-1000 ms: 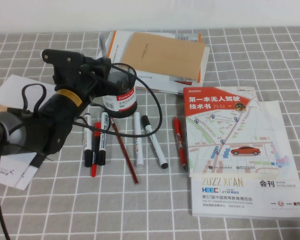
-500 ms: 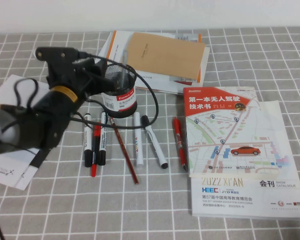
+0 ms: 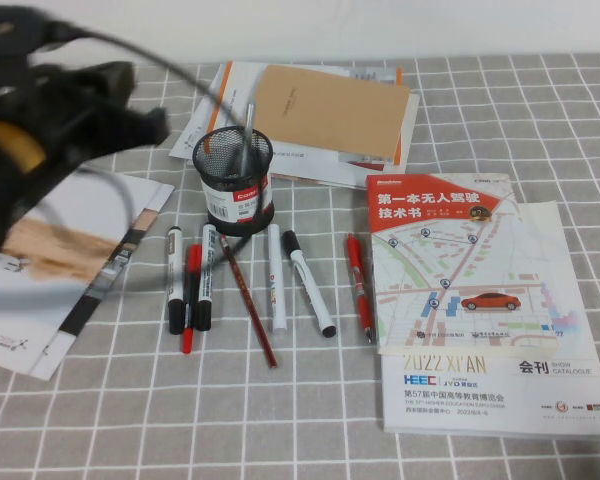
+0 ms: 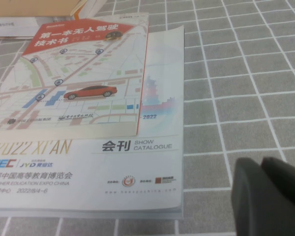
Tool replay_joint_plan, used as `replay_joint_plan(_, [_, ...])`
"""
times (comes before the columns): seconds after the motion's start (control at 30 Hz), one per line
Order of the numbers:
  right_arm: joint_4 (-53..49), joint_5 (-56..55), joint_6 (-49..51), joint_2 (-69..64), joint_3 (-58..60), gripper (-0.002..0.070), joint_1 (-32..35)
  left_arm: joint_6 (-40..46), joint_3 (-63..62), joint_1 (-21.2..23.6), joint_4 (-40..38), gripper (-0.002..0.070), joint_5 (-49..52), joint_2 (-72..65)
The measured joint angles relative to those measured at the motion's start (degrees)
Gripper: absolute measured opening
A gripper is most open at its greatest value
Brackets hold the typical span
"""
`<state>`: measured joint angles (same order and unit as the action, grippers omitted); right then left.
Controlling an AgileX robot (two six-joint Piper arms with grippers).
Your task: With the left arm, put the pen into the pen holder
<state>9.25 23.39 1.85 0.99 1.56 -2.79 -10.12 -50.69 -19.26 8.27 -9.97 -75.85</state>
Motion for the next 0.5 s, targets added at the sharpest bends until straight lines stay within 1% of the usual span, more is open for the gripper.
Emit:
replay_joint_plan(0.07, [0.0, 0.0, 0.0, 0.0, 0.0, -0.0013, 0.0, 0.0, 2.85, 0.0, 0.04, 0.0, 0.38, 4.19])
replay_joint_plan(0.1, [0.0, 0.0, 0.0, 0.0, 0.0, -0.0013, 0.0, -0.14, 5.95, 0.0, 0.17, 0.0, 0.58, 9.14])
replay_joint_plan(0.3, [0.0, 0.0, 0.0, 0.0, 0.0, -0.0013, 0.0, -1.02, 19.27, 0.0, 0.27, -0.0001, 2.62, 25.96])
replay_joint_plan(0.5, [0.0, 0.0, 0.0, 0.0, 0.0, -0.0012, 0.0, -1.4, 30.48, 0.0, 0.31, -0.0001, 3.46, 37.0])
